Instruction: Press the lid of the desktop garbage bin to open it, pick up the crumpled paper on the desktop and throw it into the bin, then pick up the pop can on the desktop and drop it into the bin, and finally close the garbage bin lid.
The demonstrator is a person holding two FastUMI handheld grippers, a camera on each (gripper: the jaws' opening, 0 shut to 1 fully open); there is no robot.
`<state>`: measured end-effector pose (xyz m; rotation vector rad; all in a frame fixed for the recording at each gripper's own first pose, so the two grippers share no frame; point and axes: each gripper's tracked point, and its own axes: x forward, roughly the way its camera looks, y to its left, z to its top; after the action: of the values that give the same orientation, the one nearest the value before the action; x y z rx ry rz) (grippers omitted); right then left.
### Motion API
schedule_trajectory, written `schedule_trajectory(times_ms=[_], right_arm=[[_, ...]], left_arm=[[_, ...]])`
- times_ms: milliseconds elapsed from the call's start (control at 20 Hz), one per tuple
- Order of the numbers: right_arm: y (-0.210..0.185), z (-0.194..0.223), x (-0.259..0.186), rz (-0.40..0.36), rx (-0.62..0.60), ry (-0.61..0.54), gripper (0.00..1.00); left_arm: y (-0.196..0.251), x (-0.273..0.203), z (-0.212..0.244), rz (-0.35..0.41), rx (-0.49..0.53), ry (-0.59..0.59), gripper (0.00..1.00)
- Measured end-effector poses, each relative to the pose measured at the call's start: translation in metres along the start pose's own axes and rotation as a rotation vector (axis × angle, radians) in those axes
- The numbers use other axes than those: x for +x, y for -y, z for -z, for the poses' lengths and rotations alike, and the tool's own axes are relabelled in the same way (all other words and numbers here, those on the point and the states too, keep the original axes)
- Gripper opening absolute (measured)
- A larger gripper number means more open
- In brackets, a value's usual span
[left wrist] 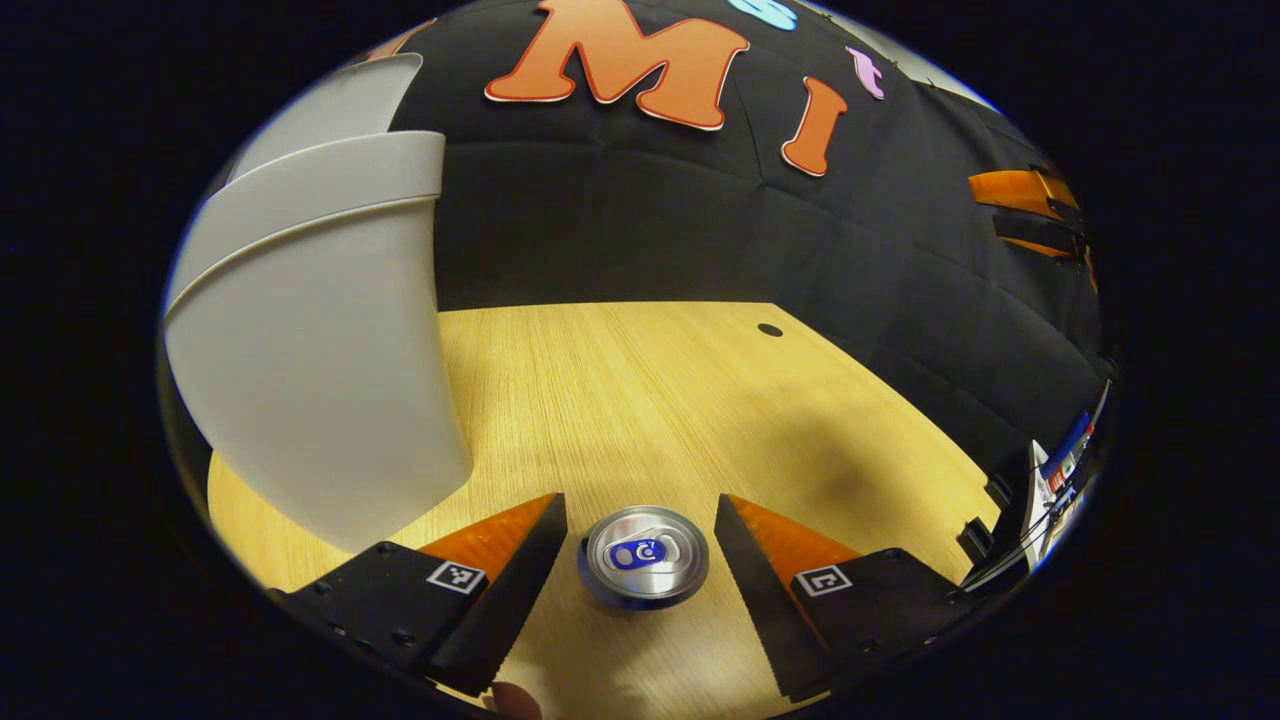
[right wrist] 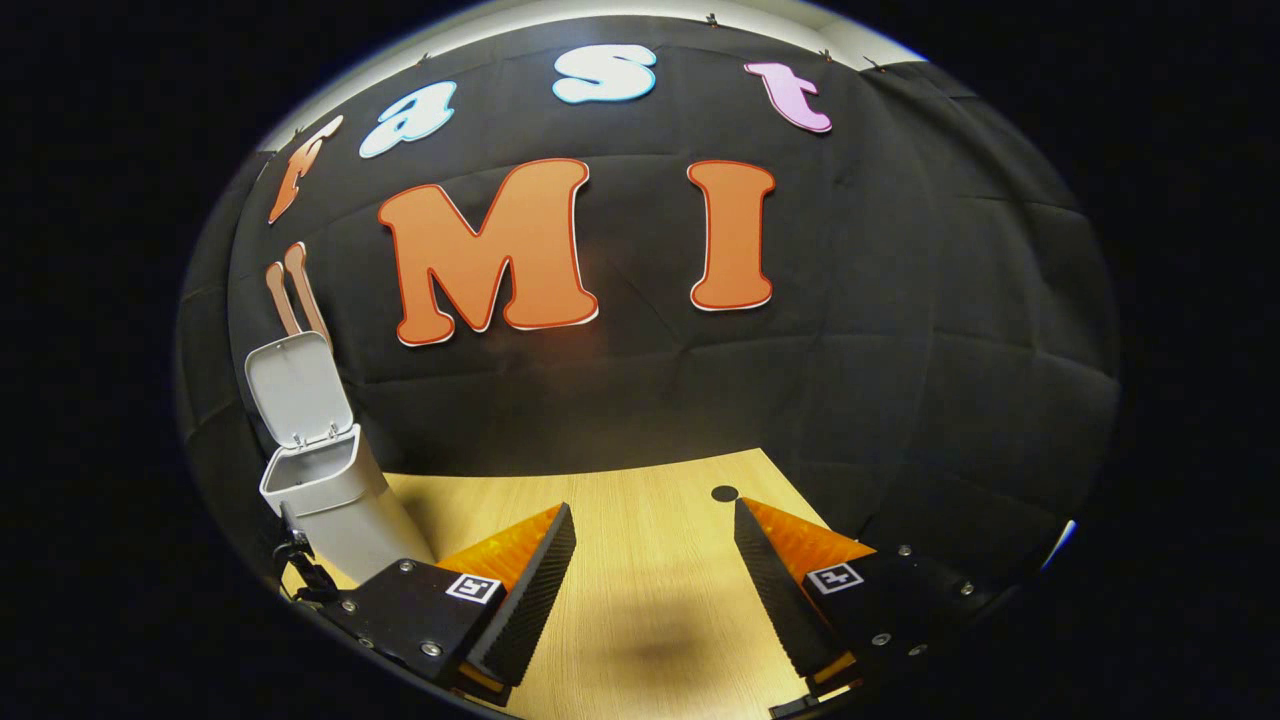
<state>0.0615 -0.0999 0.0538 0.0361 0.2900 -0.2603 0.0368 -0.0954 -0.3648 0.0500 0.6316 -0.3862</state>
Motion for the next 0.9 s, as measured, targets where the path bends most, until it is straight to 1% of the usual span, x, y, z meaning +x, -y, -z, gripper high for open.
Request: schedule_trajectory(times_ms=[100,250,400,450,550,800,900], right_arm=[[0.003,0.004,0.001,0.006,0.001,-0.013,0.95],[0.006,0.01,0.0,0.009,0.001,-0.032,0.95],[0.008,0.014,0.0,0.014,-0.004,-0.044,0.95],[0.01,0.015,-0.001,0.014,-0.005,-0.048,0.95],[0.011,0.016,-0.003,0.011,-0.004,-0.046,0.95],[0.001,0.014,-0.003,-0.022,0.001,-0.038,0.95],[-0.006,0.012,-0.002,-0.042,0.009,-0.034,0.95]], left_arm=[[-0.001,0.006,0.008,0.0,-0.012,-0.018,0.96],[-0.006,0.018,0.026,-0.032,-0.016,-0.058,0.96],[-0.003,0.022,0.042,-0.036,-0.014,-0.129,0.95],[-0.001,0.019,0.035,-0.036,-0.006,-0.113,0.85],[0.0,0.019,0.026,-0.025,-0.007,-0.076,0.83],[-0.005,0.011,0.018,-0.018,-0.023,-0.056,0.83],[-0.008,0.002,0.007,-0.016,-0.022,-0.041,0.83]])
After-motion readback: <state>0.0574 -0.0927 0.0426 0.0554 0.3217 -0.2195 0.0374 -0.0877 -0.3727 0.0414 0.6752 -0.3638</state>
